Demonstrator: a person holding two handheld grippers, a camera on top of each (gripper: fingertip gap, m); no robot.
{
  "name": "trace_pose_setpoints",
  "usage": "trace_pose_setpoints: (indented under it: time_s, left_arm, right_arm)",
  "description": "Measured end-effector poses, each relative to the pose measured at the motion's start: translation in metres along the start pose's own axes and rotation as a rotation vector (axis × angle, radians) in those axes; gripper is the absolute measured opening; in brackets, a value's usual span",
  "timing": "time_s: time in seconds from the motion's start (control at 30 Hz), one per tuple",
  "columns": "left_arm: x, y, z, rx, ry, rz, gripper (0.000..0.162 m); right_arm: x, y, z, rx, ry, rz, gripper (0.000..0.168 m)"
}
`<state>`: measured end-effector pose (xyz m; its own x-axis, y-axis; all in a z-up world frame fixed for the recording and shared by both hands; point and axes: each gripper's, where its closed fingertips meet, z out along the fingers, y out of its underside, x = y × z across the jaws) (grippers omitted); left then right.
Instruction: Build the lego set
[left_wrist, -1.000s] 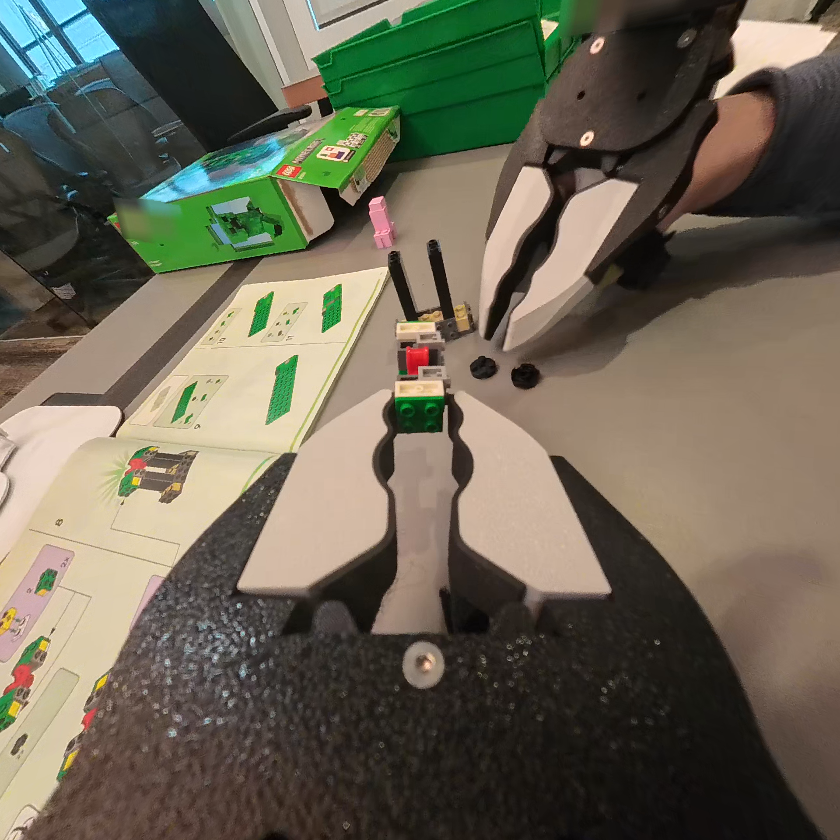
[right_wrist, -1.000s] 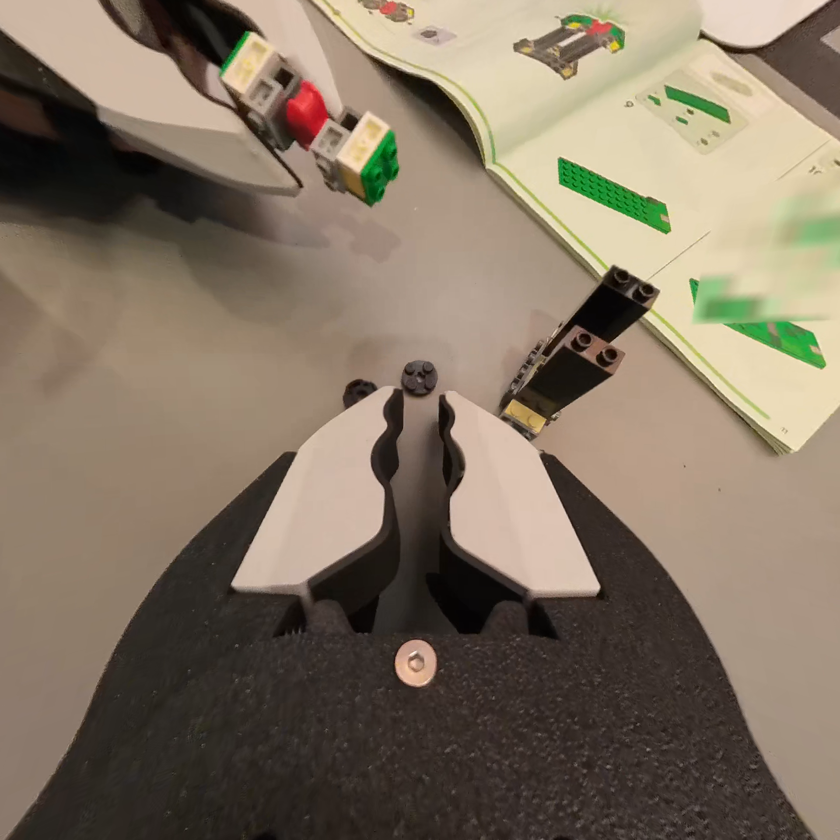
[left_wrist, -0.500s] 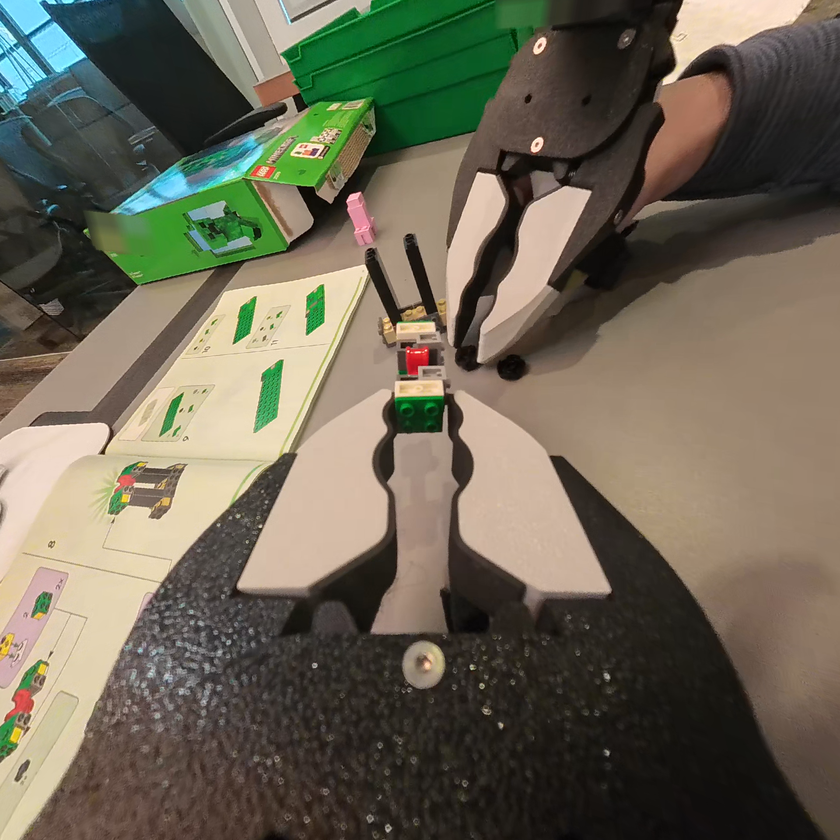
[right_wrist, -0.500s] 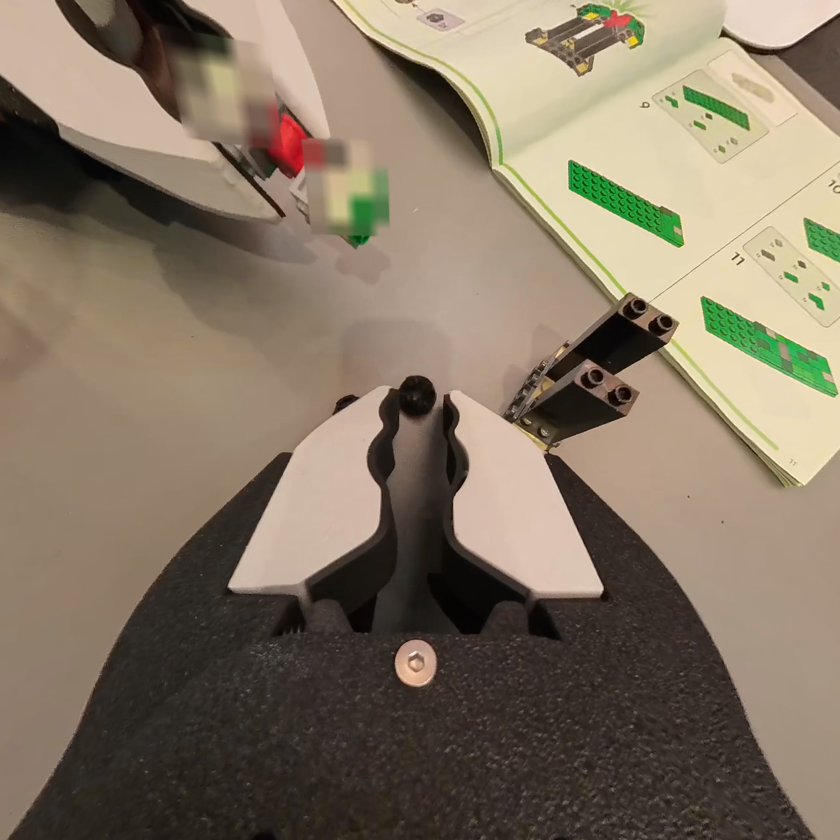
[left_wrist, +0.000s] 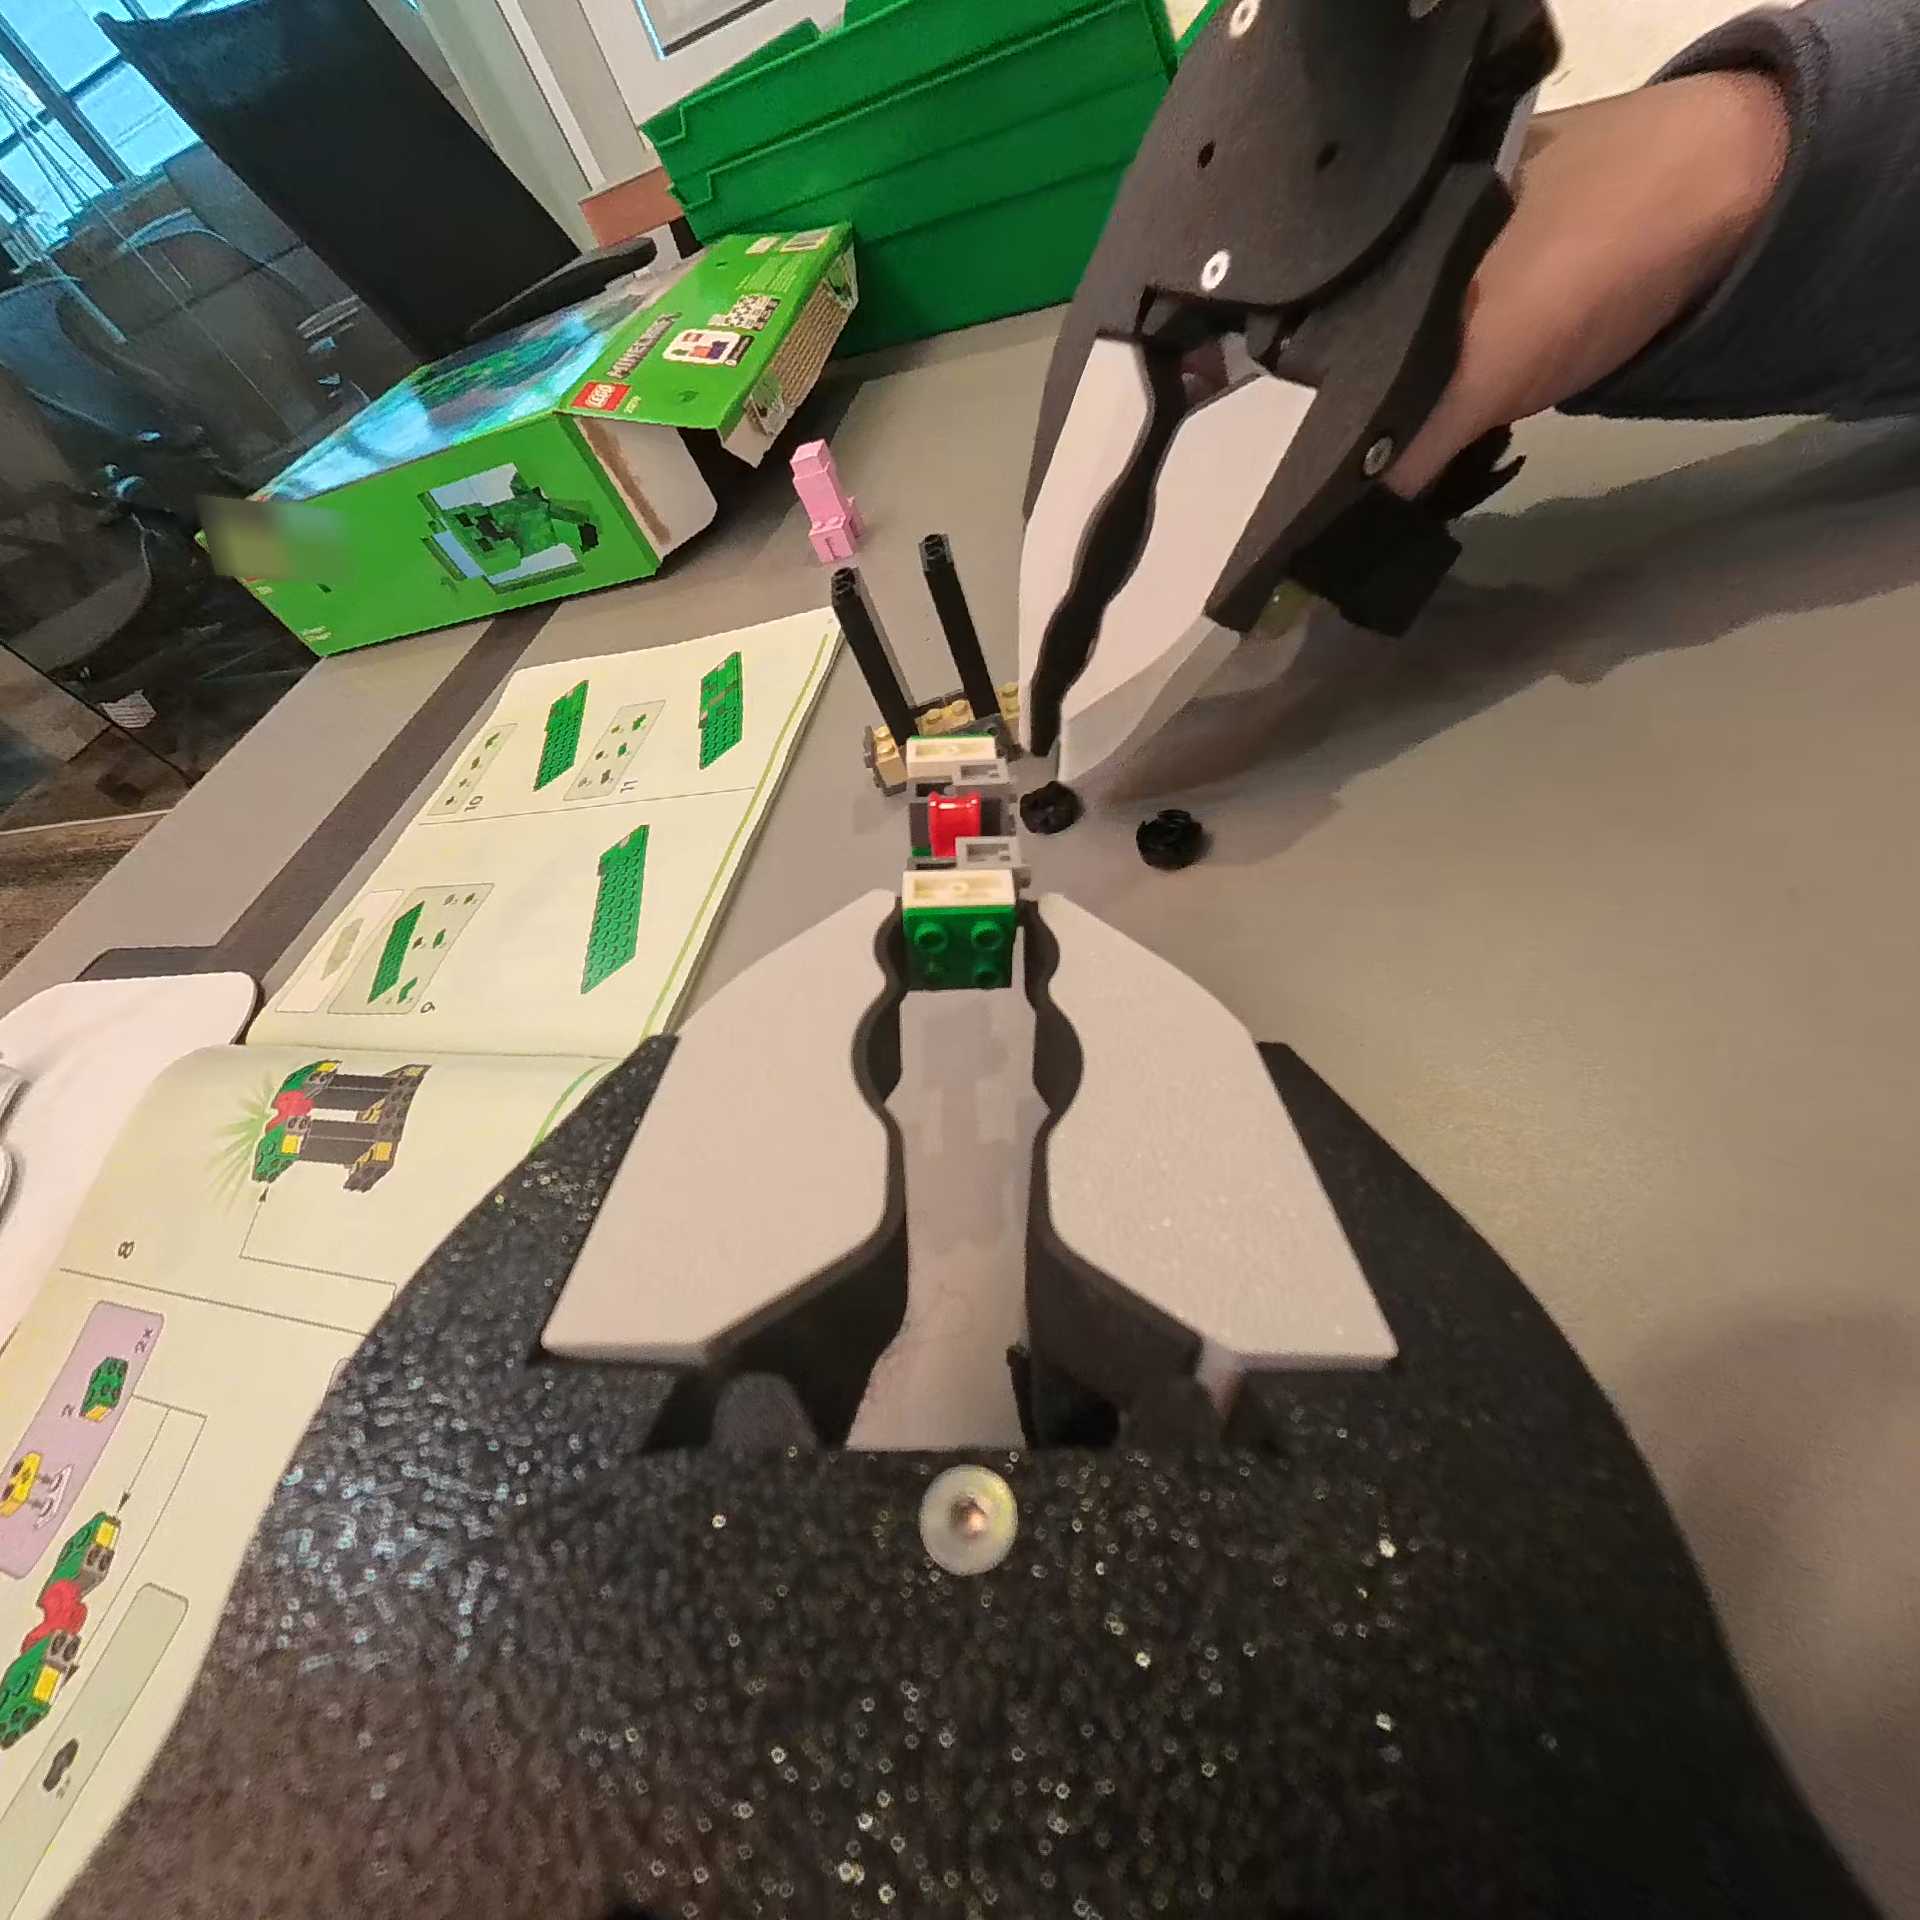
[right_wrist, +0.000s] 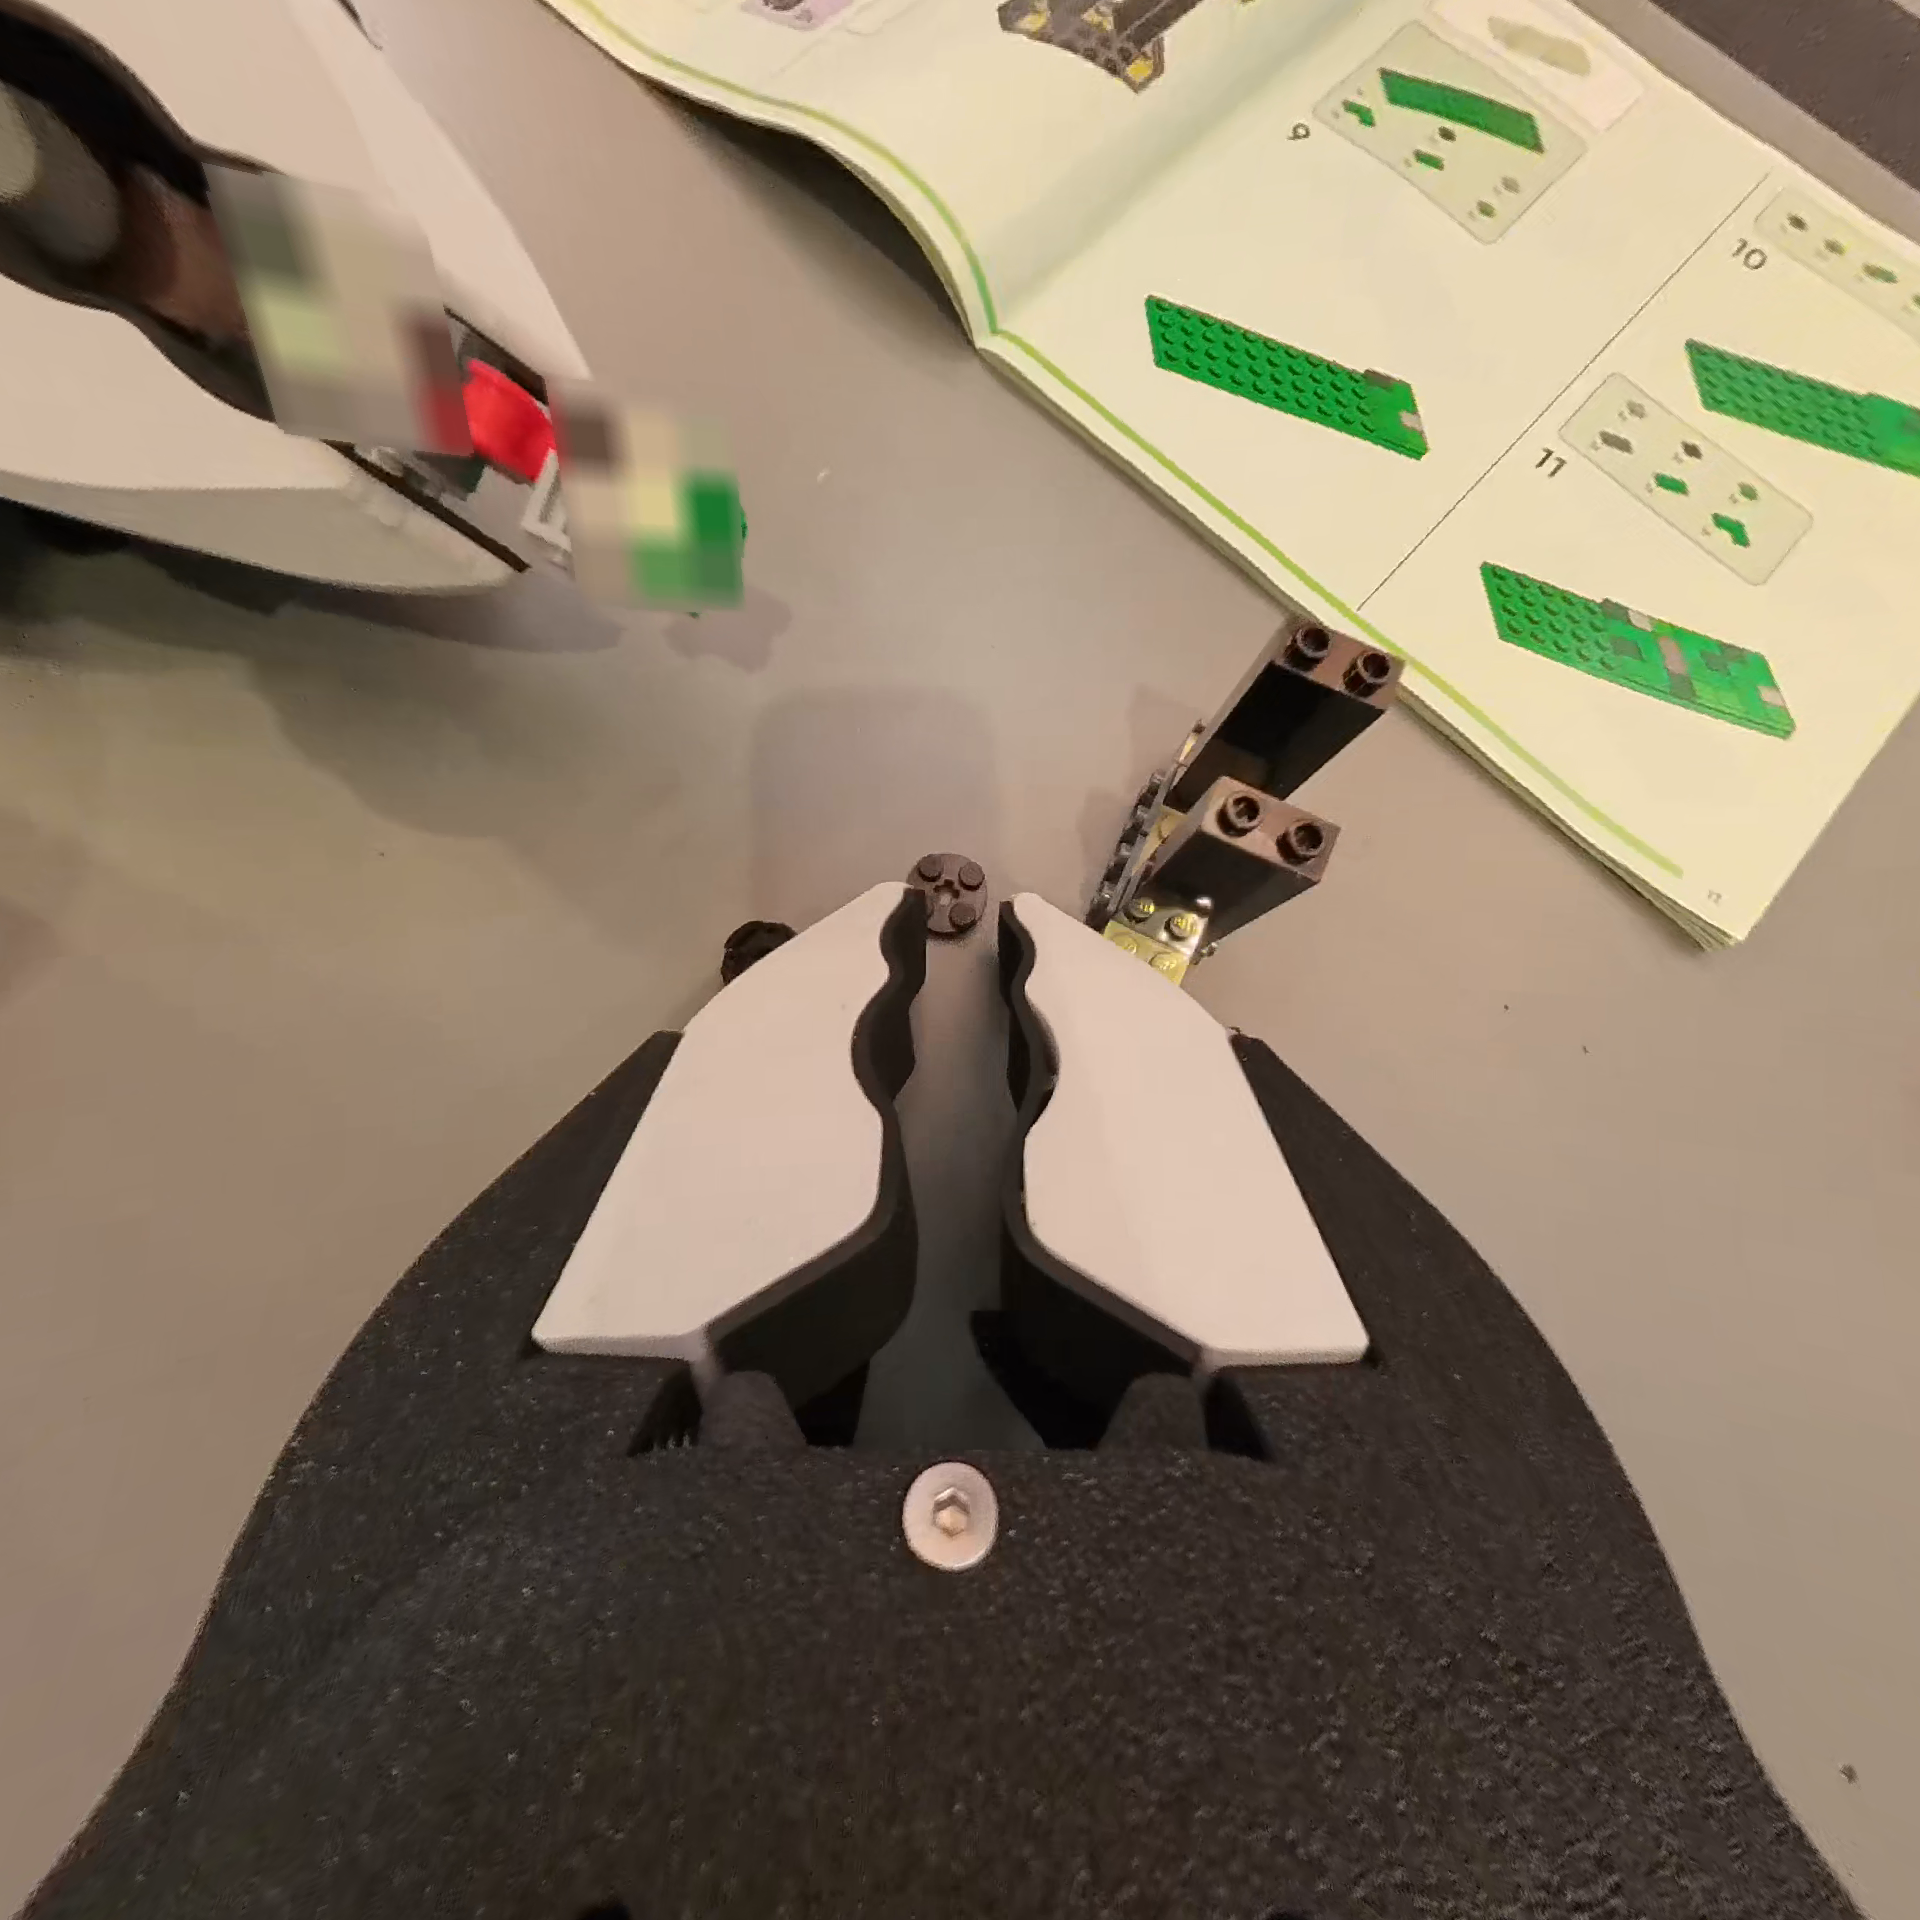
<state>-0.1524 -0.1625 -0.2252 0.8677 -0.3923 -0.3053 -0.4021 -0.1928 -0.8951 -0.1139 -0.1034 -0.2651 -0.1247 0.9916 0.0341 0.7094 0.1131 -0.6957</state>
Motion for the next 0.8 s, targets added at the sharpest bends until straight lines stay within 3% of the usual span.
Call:
trace_pose_setpoints:
  time_s: [0.27,0.53,0.8]
  left_arm:
    - [0.001,0.000,0.001,-0.004,0.001,0.011,0.020]
    - [0.002,0.000,0.001,-0.006,0.007,0.018,0.020]
    - [0.004,0.000,0.001,-0.008,0.014,0.031,0.020]
  right_arm:
    - [0.001,0.001,0.001,0.012,0.022,-0.048,0.012]
    - [-0.031,0.003,-0.010,0.128,-0.180,-0.346,0.017]
    - [-0.040,0.005,-0.004,0.123,-0.218,-0.388,0.019]
